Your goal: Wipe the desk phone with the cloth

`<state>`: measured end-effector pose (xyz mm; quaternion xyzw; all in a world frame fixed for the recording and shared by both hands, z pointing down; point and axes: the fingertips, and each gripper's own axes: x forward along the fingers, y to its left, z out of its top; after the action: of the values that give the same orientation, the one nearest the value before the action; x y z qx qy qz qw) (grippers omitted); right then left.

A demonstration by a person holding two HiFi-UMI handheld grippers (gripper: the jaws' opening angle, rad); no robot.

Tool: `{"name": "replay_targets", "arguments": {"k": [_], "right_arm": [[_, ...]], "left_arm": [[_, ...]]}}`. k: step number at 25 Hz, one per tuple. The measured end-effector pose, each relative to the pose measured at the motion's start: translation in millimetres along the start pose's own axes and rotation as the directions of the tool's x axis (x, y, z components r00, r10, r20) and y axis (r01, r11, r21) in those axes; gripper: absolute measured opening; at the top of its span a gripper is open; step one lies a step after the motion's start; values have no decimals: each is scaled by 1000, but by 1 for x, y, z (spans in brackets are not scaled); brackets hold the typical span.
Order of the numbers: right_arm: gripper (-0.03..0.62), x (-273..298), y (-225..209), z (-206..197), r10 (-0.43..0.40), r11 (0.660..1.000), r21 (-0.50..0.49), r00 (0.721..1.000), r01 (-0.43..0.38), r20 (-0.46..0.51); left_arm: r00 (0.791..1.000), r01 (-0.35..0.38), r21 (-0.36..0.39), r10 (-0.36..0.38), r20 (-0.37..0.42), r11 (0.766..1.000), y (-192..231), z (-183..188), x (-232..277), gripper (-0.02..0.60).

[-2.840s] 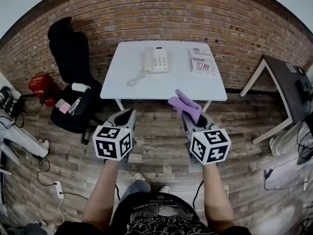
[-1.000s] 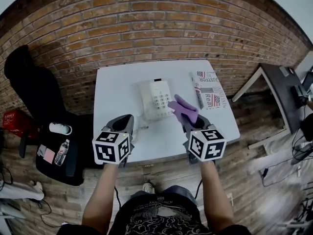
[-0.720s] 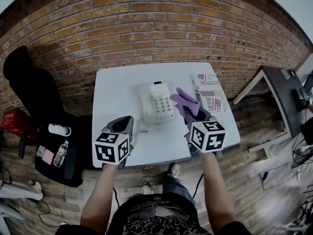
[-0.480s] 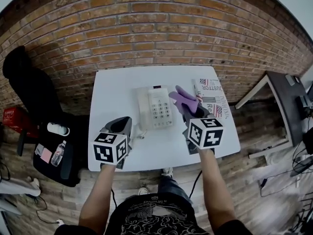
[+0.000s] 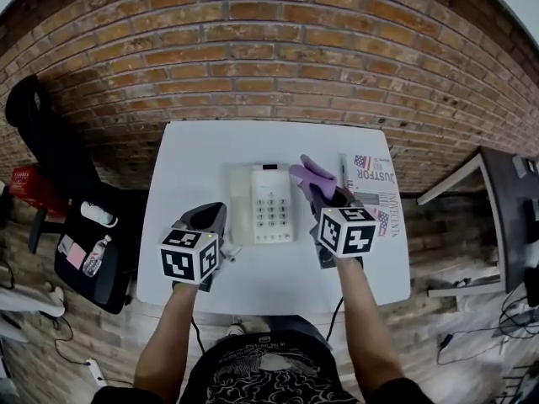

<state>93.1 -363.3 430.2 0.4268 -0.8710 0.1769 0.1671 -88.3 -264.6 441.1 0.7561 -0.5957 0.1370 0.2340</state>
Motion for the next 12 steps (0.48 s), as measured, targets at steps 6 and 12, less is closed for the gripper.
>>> {"name": "replay_targets", "arguments": {"k": [6,12], "right_arm": [[48,40,-19,-2,18,1000,25,1000,-18,-21],[48,78,-28,-9,41,999,27,997,-39,-64]], "left_arm": [[999,-49,-15,48,-9,999,9,6,20,6],[997,-78,-28,77,-29,997,16,6,36,6]]}}
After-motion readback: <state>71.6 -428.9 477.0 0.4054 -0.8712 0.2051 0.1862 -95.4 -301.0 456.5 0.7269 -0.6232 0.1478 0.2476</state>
